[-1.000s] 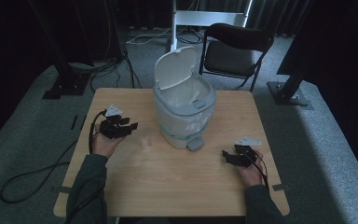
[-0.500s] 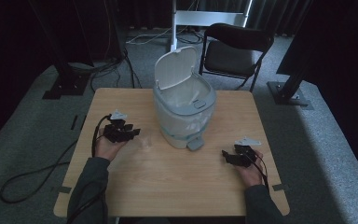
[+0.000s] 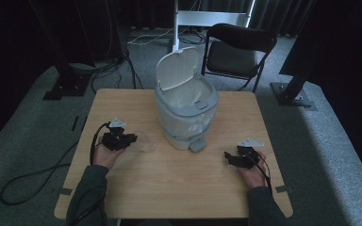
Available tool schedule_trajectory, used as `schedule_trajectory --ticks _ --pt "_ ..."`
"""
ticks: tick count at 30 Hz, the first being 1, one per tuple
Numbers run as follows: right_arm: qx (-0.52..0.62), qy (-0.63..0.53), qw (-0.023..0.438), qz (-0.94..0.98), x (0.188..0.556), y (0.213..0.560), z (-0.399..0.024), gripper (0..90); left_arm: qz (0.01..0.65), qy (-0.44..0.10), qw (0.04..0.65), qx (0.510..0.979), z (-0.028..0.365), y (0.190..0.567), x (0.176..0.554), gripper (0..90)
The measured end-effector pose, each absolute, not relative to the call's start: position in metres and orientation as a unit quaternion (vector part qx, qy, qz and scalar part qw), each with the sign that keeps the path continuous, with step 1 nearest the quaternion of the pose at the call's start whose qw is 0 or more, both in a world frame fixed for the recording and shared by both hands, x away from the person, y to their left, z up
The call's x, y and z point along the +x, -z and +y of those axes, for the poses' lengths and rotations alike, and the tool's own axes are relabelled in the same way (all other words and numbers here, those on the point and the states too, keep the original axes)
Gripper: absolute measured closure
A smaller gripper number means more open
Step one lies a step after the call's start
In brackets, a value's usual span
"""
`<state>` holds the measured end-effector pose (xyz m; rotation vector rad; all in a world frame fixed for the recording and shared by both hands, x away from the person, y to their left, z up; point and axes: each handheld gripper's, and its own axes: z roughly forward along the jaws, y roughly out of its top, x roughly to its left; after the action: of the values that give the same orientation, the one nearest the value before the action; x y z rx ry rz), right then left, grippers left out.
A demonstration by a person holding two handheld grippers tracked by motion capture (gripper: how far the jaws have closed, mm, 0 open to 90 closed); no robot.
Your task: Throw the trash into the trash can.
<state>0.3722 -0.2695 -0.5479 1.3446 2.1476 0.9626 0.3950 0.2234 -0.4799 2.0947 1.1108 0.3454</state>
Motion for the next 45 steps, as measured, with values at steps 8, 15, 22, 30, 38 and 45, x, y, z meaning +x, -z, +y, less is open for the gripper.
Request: schedule_trajectory --ticks 8,15,22,30,38,45 --pt "0.485 -0.347 0.214 0.774 0.372 0.548 -0.269 32.2 0.409 -0.126 0.353 0.832 0.222 0.486 0.384 81.0" --pt "0.485 -0.347 0.213 0.774 0.372 0.548 -0.269 32.1 0.404 -0.126 0.359 0.832 0.220 0.488 0.385 85.6" --pt "0.484 -0.347 0.213 0.774 0.372 0.548 -0.269 32.1 0.401 -0.137 0.374 0.825 0.218 0.482 0.386 85.8" --pt "0.484 -0.347 0.213 0.774 0.372 0.548 -0.269 32.1 0.404 -0.146 0.390 0.815 0.221 0.475 0.385 85.8" --pt "0.484 -0.347 0.213 0.774 0.372 0.548 -0.269 32.1 0.402 -0.156 0.401 0.808 0.222 0.467 0.385 85.8" --pt "0.484 -0.347 0.213 0.775 0.372 0.548 -0.269 32.1 0.399 -0.165 0.407 0.805 0.225 0.459 0.385 85.8"
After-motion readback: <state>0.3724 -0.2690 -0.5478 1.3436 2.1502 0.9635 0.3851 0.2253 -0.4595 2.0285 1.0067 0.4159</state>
